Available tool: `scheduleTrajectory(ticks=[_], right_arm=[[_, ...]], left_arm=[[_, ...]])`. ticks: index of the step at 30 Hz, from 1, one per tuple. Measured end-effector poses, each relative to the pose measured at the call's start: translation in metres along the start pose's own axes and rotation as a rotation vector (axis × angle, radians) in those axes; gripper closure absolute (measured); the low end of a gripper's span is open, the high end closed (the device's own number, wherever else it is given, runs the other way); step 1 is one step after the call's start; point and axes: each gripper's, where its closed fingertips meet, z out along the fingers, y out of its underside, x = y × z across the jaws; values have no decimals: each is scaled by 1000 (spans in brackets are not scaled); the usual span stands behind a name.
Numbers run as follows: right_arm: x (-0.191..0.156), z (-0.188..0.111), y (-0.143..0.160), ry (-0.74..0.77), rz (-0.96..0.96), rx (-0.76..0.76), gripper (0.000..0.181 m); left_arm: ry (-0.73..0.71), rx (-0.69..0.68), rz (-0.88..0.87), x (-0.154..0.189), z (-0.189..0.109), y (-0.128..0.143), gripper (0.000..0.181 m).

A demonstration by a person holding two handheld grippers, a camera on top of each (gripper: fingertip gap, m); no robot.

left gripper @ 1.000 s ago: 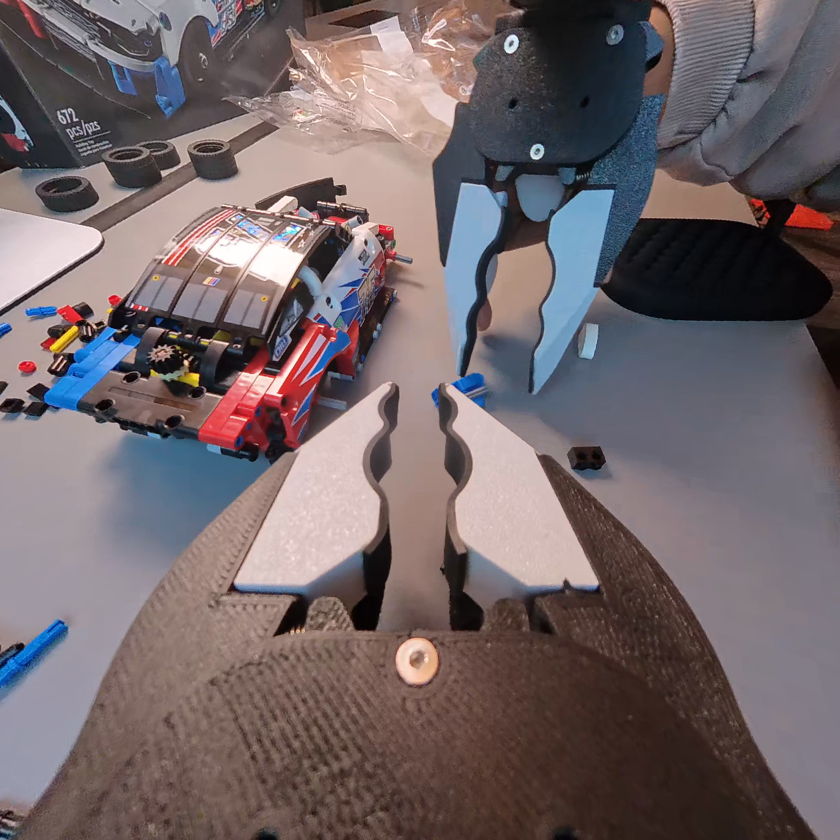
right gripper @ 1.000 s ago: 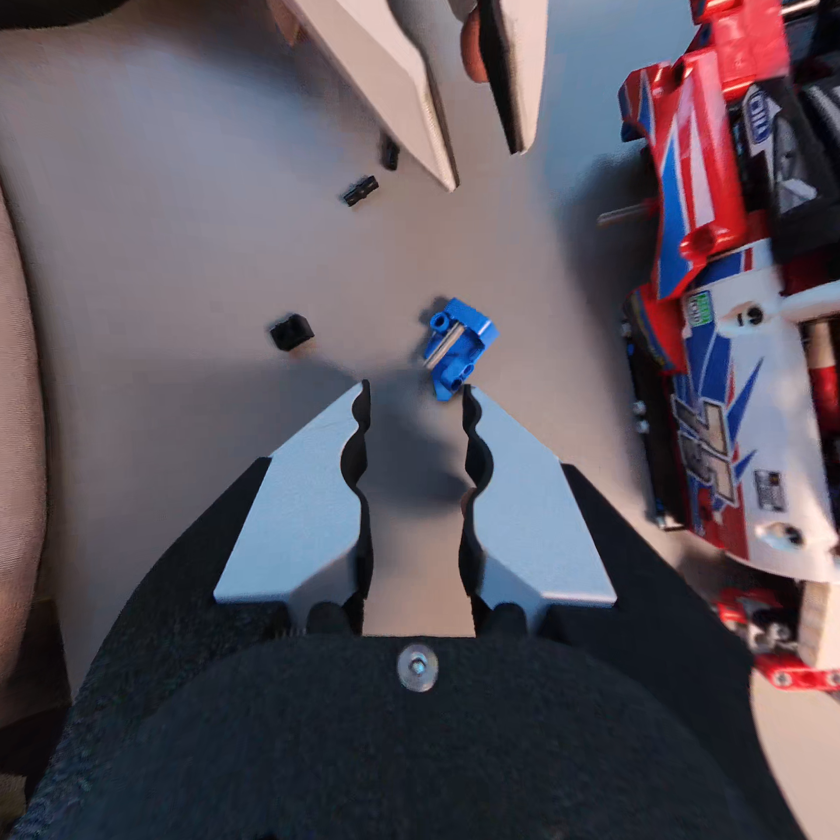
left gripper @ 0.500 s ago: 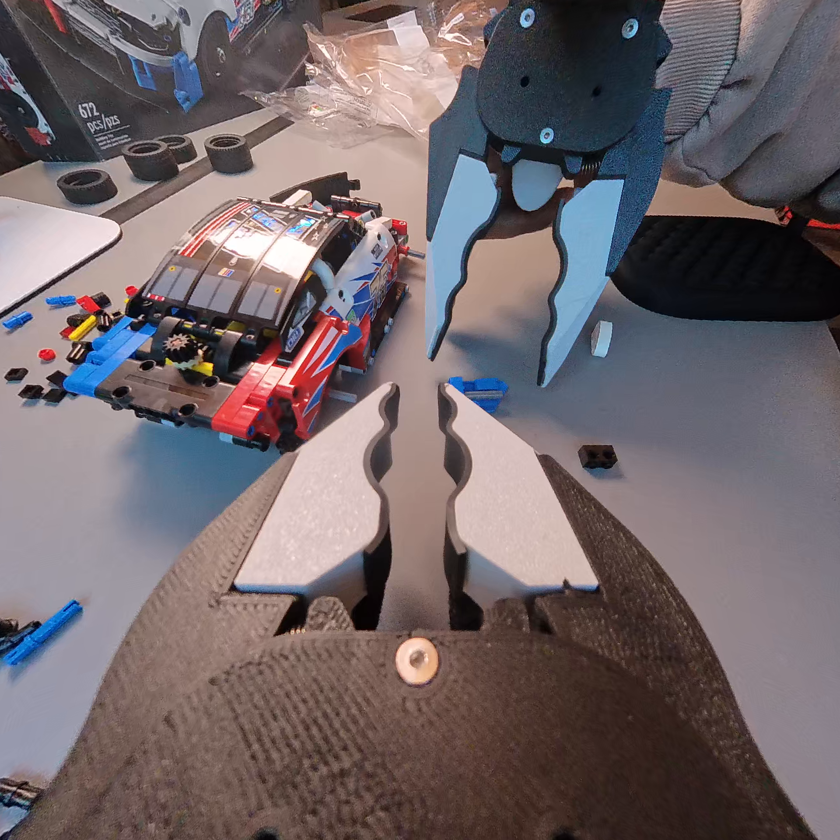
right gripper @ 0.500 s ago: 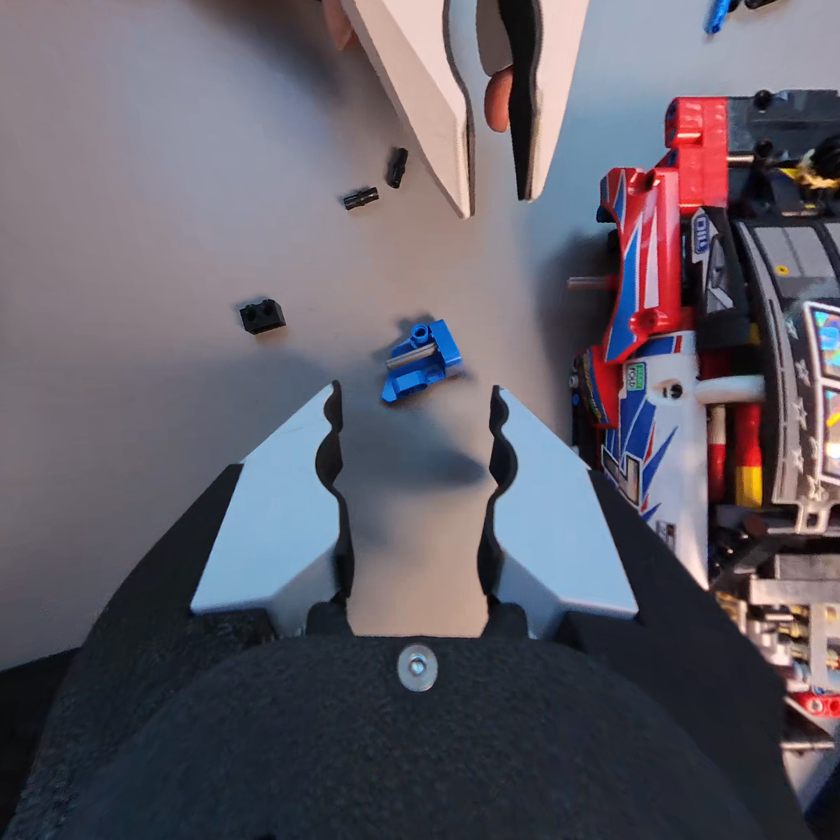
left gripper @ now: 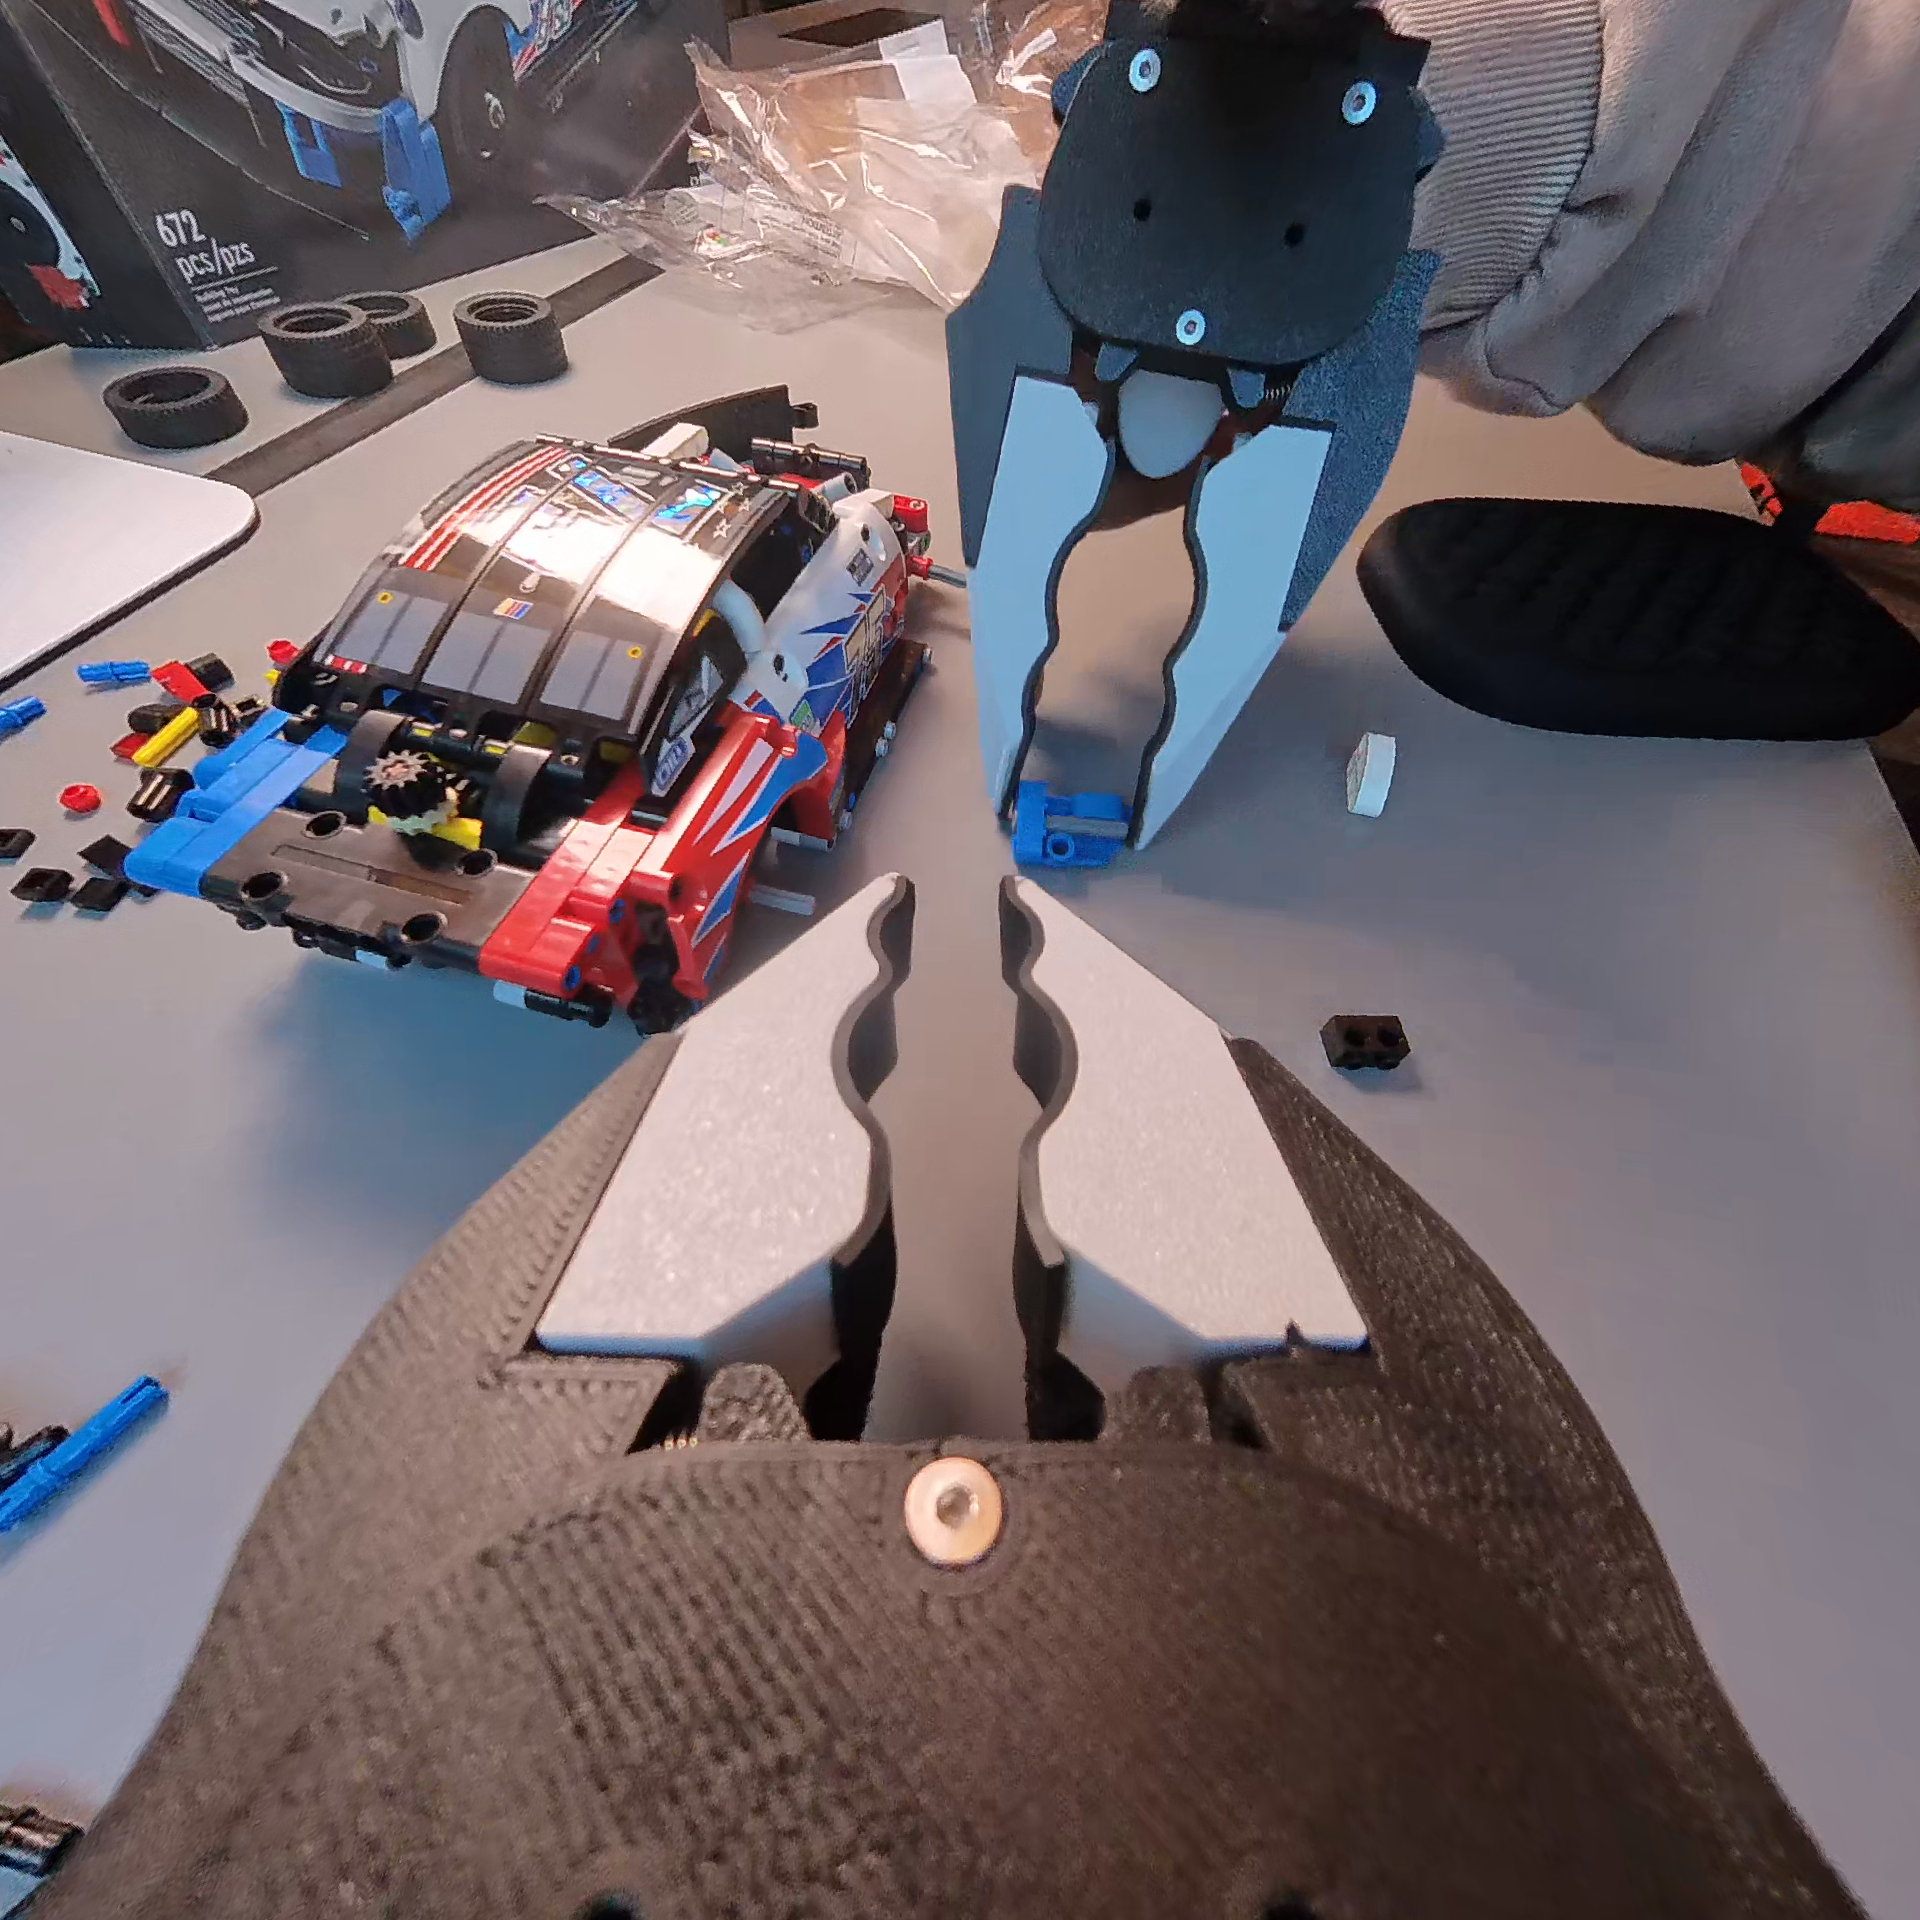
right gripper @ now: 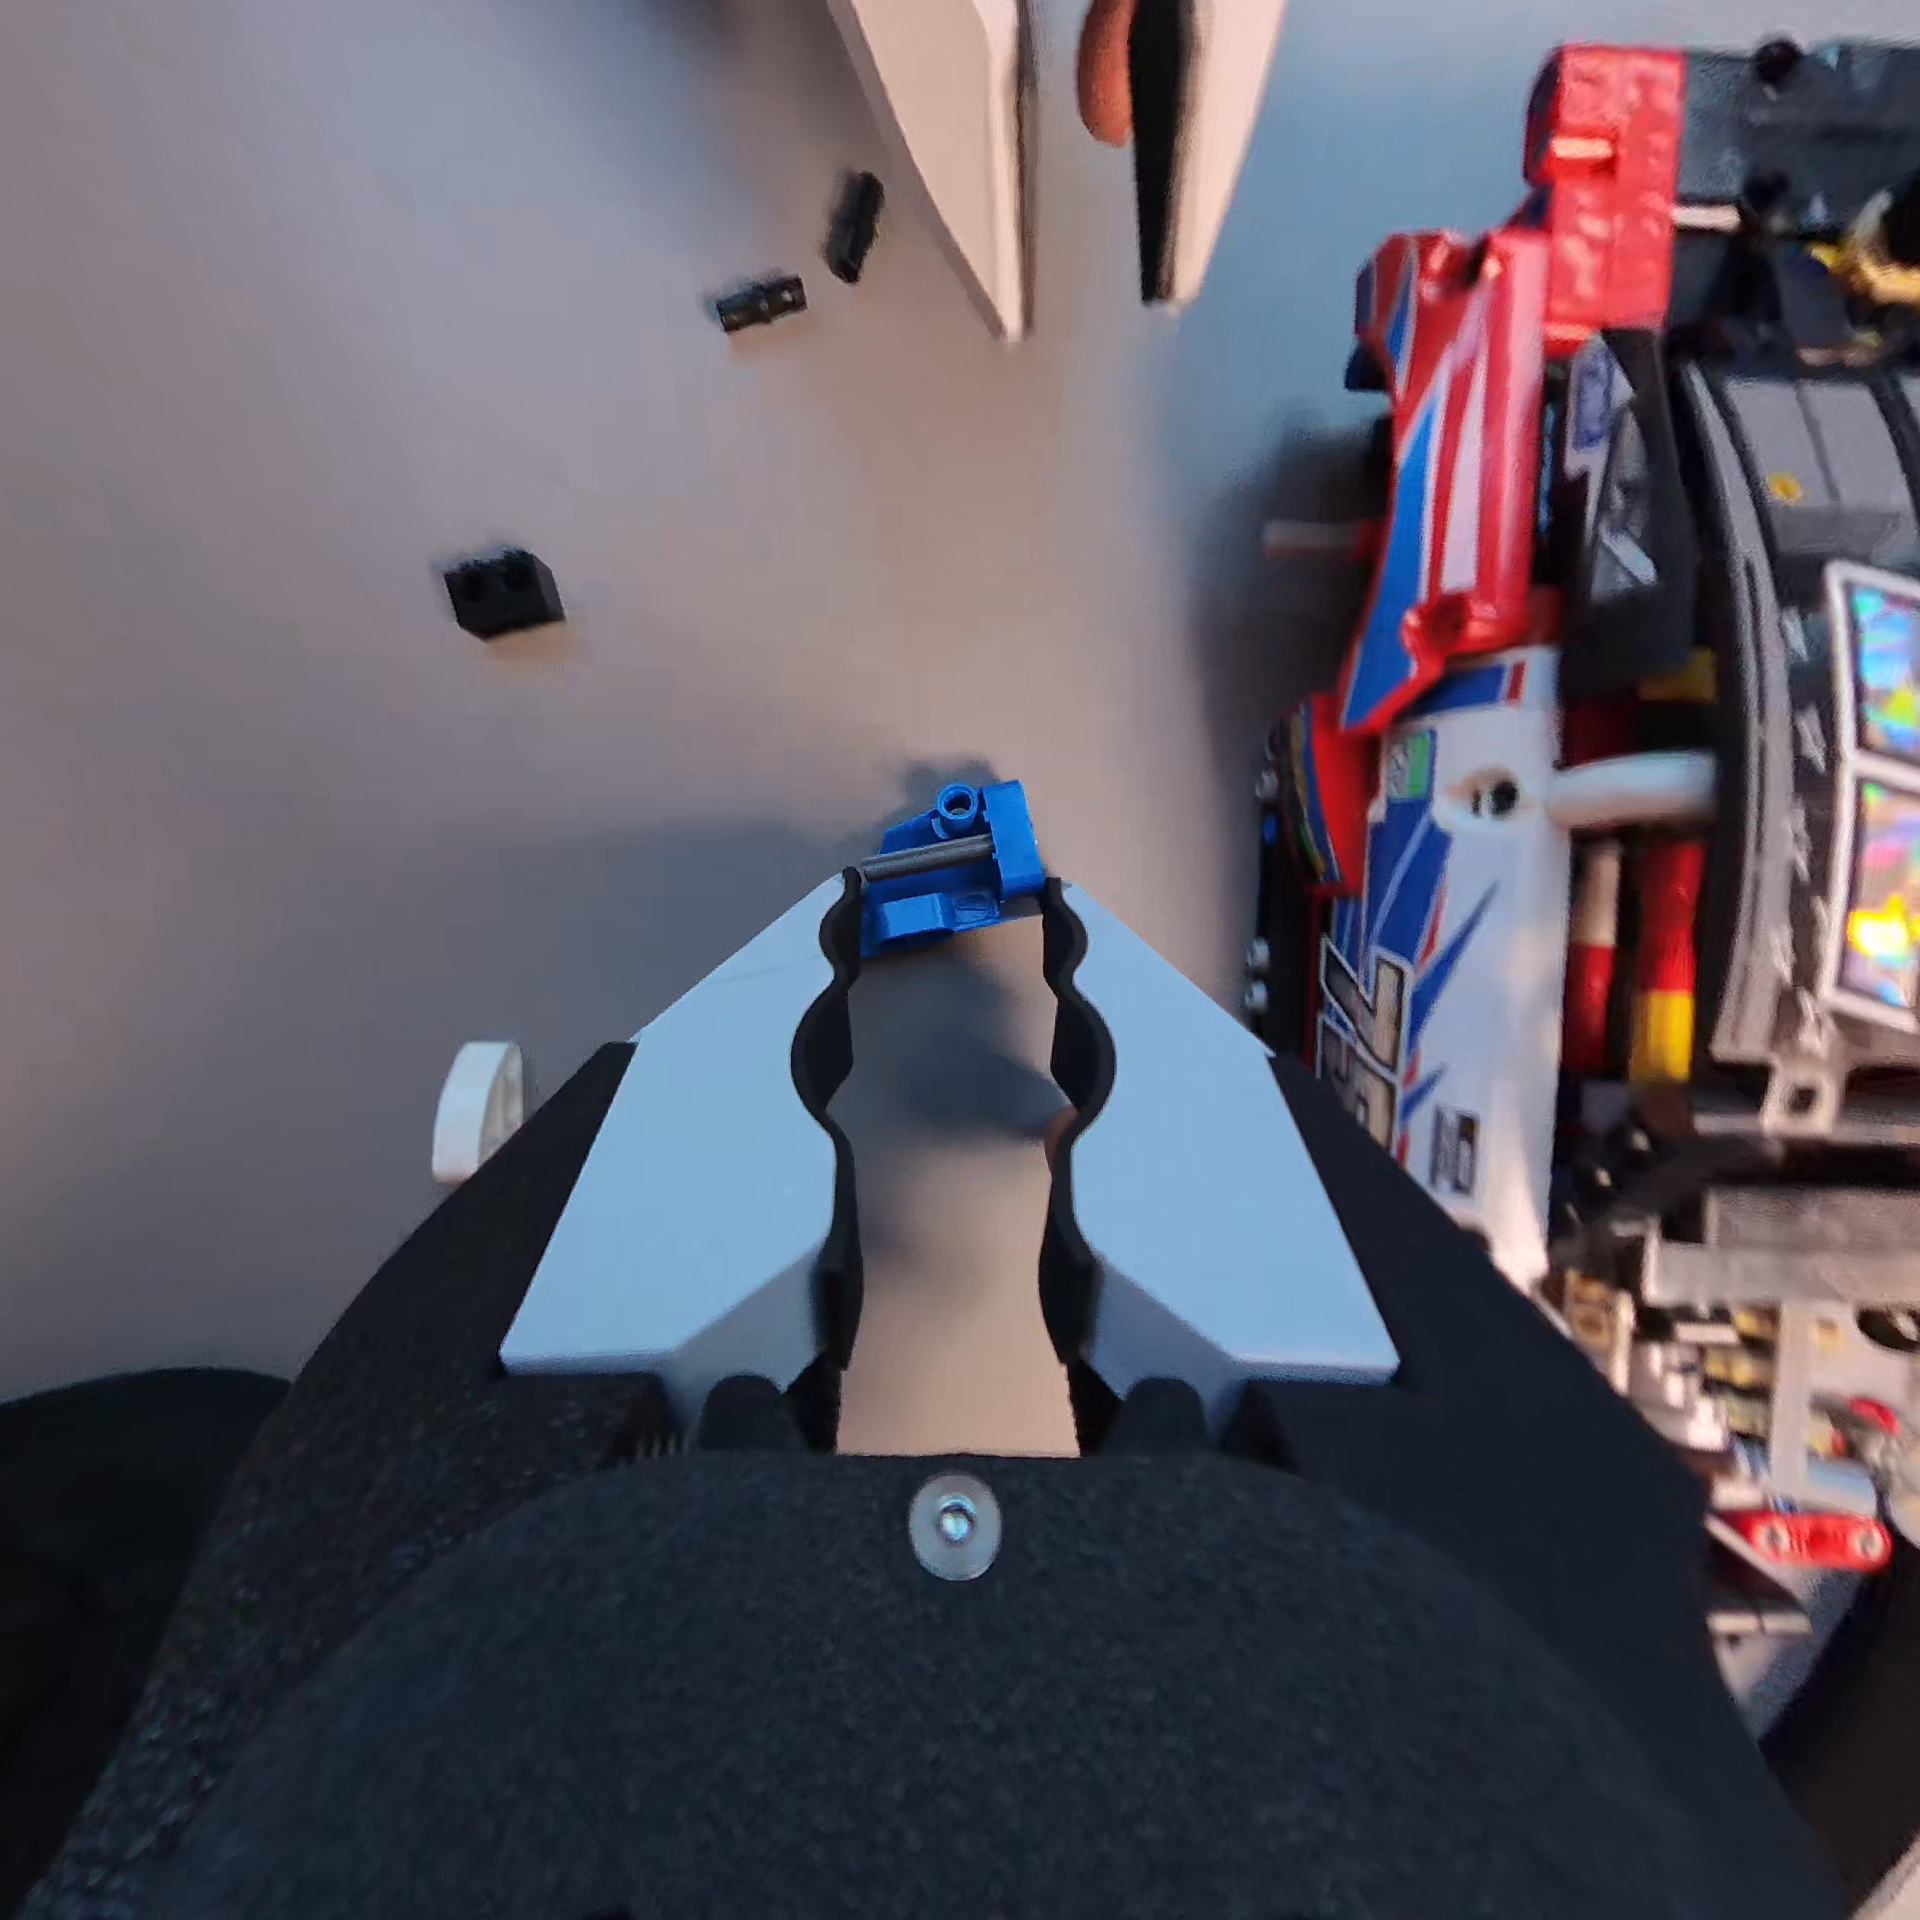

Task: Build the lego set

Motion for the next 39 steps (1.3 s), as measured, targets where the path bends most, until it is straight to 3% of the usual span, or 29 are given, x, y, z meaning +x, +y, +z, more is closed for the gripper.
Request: scheduleTrajectory(ticks=[7,9,12,15,20,25,31,35,39], right_arm=[[21,-16,25,99,109,32,145],[24,-23,19,139,122,70,137],[22,-44,0,203,132,180,138],[-2,-52,-16,202,120,269,139],[-59,-31,-26,98,73,284,142],[-91,-5,-29,32,-3,214,143],[-85,12,-42,1,-58,189,148],[-79,23,-49,-8,-111,133,168],[-65,24,-50,30,-28,120,168]], left_arm=[[-10,1,-5,-4,-1,0,167],[-30,4,2,-8,-5,-1,167],[-14,3,27,-9,-18,-9,166],[53,-41,63,-1,-33,-9,166],[149,-192,106,26,-44,20,162],[245,-251,154,65,-39,33,159],[304,-294,185,92,-28,42,157],[287,-277,138,82,-25,45,158],[234,-179,27,66,-24,36,158]])
